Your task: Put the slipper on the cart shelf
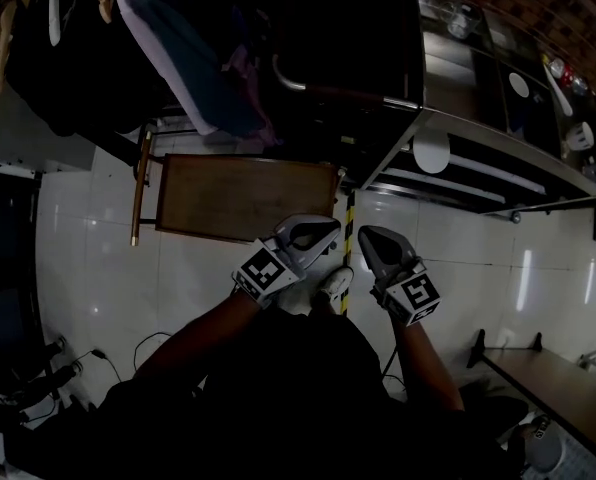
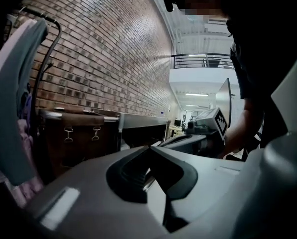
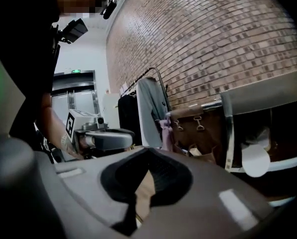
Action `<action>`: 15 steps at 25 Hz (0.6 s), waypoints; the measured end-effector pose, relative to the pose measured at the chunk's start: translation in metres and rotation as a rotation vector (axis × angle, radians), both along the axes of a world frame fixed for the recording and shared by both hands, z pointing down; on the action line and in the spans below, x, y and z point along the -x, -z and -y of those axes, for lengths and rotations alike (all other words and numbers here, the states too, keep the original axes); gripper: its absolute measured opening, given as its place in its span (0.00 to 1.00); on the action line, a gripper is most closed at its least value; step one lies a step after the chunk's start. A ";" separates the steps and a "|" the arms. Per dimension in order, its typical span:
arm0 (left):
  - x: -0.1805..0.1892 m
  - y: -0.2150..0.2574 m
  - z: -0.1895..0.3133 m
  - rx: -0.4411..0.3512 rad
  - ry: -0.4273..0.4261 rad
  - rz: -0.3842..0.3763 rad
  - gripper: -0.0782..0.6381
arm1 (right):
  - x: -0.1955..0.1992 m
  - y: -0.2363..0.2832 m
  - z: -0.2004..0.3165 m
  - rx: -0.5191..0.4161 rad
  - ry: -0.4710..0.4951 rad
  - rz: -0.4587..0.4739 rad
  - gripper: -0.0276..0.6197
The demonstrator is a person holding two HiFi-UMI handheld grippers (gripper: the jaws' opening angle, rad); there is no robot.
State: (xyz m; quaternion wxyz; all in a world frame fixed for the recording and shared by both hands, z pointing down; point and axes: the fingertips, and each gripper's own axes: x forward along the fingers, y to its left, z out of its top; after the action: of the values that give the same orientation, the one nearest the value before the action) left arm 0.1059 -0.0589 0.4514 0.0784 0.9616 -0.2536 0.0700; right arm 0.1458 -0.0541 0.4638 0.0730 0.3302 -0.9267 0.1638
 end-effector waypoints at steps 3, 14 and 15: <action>0.027 0.008 -0.006 -0.005 -0.001 -0.017 0.12 | 0.032 0.016 -0.007 -0.002 0.014 0.036 0.05; 0.163 0.035 -0.051 -0.054 0.003 -0.042 0.12 | 0.175 0.061 -0.053 -0.069 0.100 0.039 0.05; 0.173 0.037 -0.055 -0.058 0.004 -0.044 0.12 | 0.186 0.063 -0.056 -0.073 0.104 0.038 0.05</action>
State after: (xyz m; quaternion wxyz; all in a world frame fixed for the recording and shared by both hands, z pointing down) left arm -0.0670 -0.0040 0.4143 0.0563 0.9643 -0.2555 0.0413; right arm -0.0403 0.0022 0.4003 0.0517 0.2809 -0.9492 0.1323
